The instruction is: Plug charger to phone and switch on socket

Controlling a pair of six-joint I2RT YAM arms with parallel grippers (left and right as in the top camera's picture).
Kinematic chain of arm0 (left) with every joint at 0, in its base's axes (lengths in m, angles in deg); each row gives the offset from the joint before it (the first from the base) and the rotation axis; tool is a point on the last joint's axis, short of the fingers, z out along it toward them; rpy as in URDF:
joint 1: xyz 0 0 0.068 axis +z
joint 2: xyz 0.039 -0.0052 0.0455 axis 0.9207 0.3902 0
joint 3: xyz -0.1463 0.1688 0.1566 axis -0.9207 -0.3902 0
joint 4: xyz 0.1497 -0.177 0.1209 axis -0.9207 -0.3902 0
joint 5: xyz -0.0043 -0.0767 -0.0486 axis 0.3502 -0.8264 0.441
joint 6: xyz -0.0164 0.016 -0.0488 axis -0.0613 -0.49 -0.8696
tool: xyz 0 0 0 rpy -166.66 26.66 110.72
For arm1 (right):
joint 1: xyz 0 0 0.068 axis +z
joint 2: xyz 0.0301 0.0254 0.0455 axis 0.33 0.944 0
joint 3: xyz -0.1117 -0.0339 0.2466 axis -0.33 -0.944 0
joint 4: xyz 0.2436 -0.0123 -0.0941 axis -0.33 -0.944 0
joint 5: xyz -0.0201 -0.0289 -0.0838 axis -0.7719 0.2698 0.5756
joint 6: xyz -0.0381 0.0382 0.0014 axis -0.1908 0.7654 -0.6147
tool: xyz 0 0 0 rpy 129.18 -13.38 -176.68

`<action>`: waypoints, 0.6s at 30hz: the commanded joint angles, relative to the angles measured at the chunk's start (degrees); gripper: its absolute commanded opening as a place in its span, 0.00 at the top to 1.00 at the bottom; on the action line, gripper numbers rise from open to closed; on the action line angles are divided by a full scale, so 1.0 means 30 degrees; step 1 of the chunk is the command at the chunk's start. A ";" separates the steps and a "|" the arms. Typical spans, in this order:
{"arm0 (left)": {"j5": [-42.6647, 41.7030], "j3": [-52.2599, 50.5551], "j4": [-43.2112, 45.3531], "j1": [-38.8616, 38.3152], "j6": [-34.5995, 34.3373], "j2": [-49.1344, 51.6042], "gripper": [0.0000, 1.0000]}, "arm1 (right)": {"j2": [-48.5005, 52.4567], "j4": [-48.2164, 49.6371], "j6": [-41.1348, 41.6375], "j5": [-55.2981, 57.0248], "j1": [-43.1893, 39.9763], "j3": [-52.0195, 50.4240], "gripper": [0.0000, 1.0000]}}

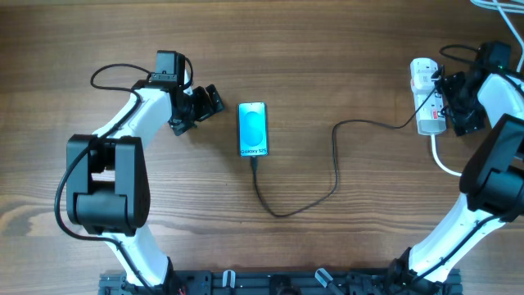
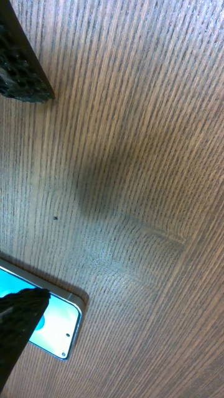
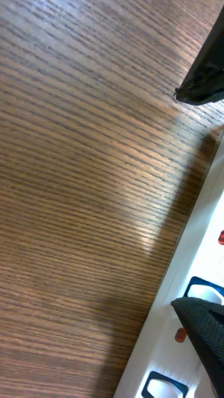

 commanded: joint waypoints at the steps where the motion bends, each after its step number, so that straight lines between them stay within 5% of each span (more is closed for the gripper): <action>1: 0.0335 -0.0342 -0.0138 0.0051 -0.0044 0.0291 0.00 | 0.0765 -0.0291 -0.1027 -0.2361 0.0495 -0.0211 0.00; 18: 0.0335 -0.0342 -0.0138 0.0051 -0.0044 0.0291 0.00 | 0.0765 -0.1195 -0.0947 -0.2871 0.0503 -0.0219 0.00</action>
